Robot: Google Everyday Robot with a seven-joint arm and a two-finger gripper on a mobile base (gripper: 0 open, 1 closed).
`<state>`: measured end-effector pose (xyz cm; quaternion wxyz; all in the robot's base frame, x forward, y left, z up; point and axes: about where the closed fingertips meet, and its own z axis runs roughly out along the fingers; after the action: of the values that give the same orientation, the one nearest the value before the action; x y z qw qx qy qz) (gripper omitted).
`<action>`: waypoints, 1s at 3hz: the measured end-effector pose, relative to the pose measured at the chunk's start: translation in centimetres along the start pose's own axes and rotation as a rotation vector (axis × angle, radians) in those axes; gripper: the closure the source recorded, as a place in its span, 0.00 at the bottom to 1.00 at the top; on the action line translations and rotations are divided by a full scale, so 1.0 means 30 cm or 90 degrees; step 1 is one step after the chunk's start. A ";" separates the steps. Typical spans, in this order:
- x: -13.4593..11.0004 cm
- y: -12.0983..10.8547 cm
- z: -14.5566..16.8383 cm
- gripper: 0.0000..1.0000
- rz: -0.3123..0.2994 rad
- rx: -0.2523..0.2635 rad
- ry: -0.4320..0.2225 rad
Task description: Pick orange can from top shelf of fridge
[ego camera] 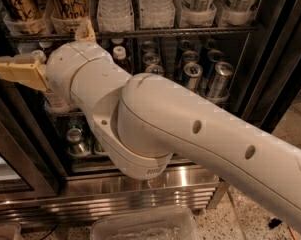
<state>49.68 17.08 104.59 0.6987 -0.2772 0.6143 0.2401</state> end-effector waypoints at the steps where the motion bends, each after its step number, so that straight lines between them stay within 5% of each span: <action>1: 0.000 0.000 0.000 0.18 0.000 0.000 0.000; 3: 0.000 0.000 0.000 0.30 0.000 0.000 0.000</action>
Offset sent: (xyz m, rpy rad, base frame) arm 0.0000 0.0000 0.0000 0.0000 0.0000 0.0000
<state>49.67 17.09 104.60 0.6987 -0.2773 0.6142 0.2401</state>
